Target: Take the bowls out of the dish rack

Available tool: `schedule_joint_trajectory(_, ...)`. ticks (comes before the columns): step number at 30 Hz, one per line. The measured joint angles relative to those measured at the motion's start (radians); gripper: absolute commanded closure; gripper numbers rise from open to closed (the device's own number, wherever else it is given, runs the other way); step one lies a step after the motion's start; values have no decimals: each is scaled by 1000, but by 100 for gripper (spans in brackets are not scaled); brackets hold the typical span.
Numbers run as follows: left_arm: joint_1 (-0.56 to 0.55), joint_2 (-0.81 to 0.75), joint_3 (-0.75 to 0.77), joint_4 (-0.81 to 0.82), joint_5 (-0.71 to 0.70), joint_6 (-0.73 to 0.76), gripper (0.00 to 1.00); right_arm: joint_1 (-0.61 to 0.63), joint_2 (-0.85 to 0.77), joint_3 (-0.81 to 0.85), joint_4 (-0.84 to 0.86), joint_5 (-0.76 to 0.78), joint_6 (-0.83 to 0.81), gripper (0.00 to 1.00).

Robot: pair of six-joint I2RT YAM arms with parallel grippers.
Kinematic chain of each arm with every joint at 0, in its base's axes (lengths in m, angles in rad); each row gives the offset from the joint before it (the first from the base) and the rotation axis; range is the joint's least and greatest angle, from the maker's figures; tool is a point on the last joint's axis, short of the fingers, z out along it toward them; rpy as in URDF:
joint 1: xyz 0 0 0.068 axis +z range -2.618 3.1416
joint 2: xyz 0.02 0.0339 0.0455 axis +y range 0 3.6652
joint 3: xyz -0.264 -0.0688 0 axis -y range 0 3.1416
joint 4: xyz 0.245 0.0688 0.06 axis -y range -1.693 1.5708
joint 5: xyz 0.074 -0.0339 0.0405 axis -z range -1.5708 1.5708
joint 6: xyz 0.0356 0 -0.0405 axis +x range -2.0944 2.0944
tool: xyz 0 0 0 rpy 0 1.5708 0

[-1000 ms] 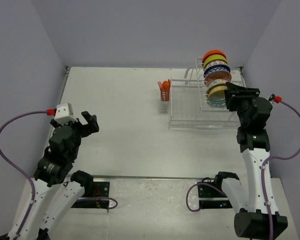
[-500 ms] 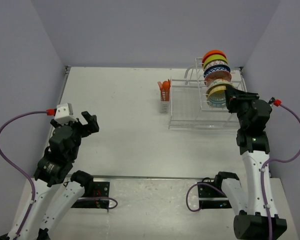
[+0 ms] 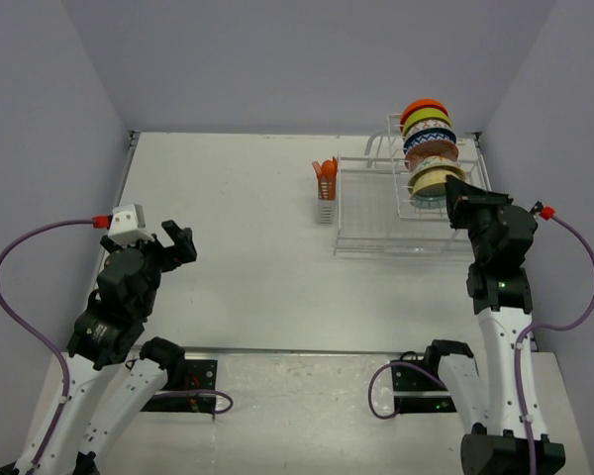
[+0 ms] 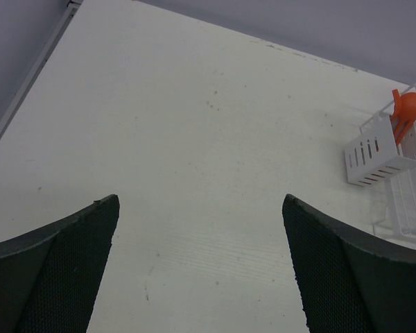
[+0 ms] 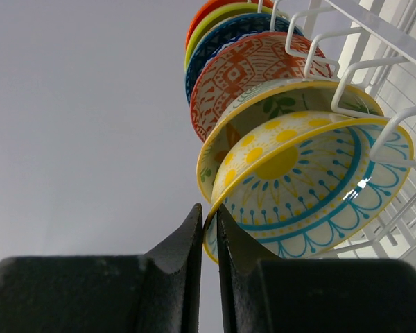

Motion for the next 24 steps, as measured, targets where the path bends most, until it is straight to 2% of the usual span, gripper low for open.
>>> schedule_joint_trajectory(3, 0, 0, 0, 1, 2, 0, 0, 0, -9, -6, -2, 0, 12, 100)
schedule_joint_trajectory(24, 0, 0, 0, 6, 10, 0, 0, 0, -73, -9, -65, 27, 94, 100)
